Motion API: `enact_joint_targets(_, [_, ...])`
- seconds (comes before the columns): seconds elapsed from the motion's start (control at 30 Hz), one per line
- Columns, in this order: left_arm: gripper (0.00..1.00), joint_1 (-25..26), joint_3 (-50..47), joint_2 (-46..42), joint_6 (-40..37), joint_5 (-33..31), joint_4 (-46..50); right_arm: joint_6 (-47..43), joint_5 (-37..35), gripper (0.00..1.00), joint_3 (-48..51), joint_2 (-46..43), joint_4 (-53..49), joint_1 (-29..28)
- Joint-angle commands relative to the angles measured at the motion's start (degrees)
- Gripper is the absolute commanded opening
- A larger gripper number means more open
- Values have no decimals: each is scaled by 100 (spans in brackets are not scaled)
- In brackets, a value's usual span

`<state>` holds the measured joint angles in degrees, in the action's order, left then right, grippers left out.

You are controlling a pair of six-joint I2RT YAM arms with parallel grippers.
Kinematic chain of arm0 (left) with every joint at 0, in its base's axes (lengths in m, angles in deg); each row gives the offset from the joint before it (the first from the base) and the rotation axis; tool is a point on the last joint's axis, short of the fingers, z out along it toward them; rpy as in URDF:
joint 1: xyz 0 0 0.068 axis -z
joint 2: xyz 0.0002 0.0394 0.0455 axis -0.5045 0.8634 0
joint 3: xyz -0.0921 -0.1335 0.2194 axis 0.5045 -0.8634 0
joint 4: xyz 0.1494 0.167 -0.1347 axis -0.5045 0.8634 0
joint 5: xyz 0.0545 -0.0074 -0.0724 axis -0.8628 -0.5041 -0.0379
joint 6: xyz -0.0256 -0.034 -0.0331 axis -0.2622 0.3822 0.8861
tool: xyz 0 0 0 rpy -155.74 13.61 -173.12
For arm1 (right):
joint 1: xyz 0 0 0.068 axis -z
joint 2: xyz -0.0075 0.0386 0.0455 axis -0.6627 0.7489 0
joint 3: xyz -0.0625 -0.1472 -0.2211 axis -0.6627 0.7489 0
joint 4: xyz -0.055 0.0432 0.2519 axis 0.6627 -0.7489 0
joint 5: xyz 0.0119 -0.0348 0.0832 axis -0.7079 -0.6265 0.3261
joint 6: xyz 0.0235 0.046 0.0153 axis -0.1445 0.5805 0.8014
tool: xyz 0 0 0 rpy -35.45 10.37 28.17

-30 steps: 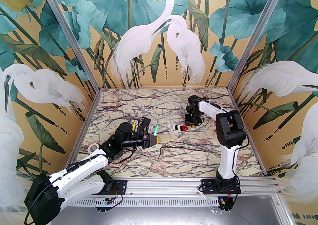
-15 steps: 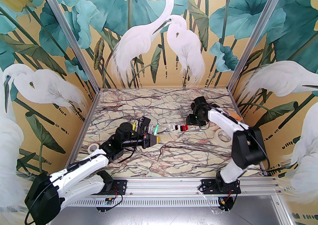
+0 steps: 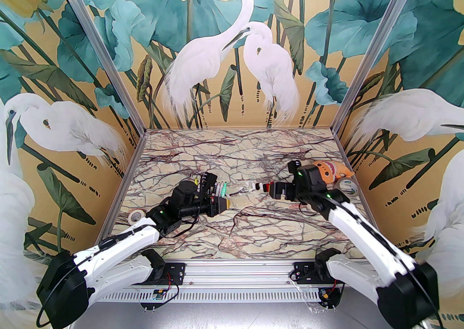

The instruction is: Open the pen caps

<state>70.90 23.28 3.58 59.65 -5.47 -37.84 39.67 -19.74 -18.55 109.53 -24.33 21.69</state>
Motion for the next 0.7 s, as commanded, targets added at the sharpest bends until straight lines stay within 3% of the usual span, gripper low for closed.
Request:
enact_joint_targets(0.0, [16, 248, 448, 257, -108, -647, 403, 253, 337, 99, 237, -644, -55, -16])
enact_joint_targets(0.23, [15, 569, 943, 954, -33, -1290, 475, 392, 772, 99, 378, -1564, -202, -15])
enact_joint_targets(0.43, [15, 690, 1392, 1499, 22, -1919, 860, 381, 1218, 99, 351, -1732, -260, -14])
enact_joint_targets(0.67, [15, 823, 1857, 2234, 62, -2635, 1268, 405, 1213, 99, 378, -1711, -270, -14])
